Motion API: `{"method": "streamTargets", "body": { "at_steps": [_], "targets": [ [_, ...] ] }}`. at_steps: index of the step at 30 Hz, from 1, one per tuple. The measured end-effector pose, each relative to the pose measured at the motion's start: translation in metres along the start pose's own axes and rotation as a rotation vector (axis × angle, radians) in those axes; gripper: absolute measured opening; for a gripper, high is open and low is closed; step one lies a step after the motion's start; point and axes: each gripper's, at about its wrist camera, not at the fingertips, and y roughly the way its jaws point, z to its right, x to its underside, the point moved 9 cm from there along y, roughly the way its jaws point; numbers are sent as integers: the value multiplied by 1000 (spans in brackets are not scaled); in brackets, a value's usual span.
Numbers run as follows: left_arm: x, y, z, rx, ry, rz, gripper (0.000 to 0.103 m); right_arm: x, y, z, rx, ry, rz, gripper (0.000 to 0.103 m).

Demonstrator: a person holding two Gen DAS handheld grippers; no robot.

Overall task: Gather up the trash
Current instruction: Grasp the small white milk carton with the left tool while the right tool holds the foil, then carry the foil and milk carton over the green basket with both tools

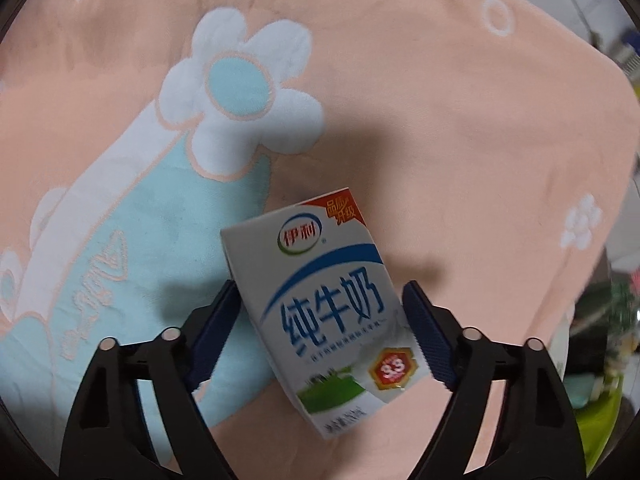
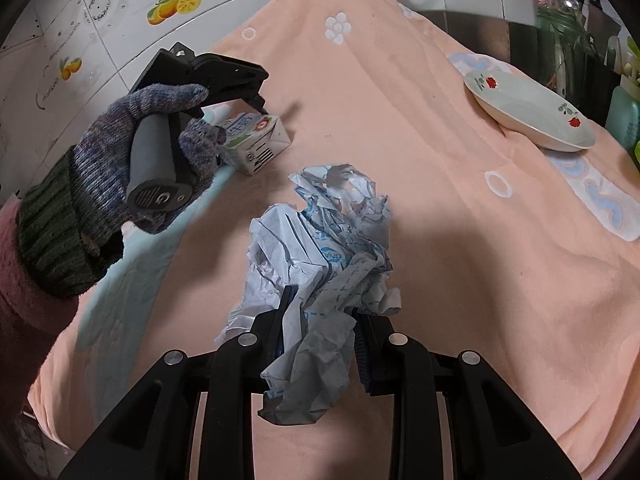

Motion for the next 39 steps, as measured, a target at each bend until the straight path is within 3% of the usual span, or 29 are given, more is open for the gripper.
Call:
{"method": "streamTargets", "body": {
  "at_steps": [9,17,28,39],
  "targets": [
    [43,-32,-6,106,233,-72,74,8,-20,-5,0,36,28,26],
    [77,-87,-25,178,446,-66,74,27,-58,-25,-2,58,76,26],
    [123,-163,-82,302,591,-22,73,69,-110,-44,72,41,124,26],
    [186,-215,-88,415,692,-28,73,111,-156,-55,115,47,168,26]
  ]
}}
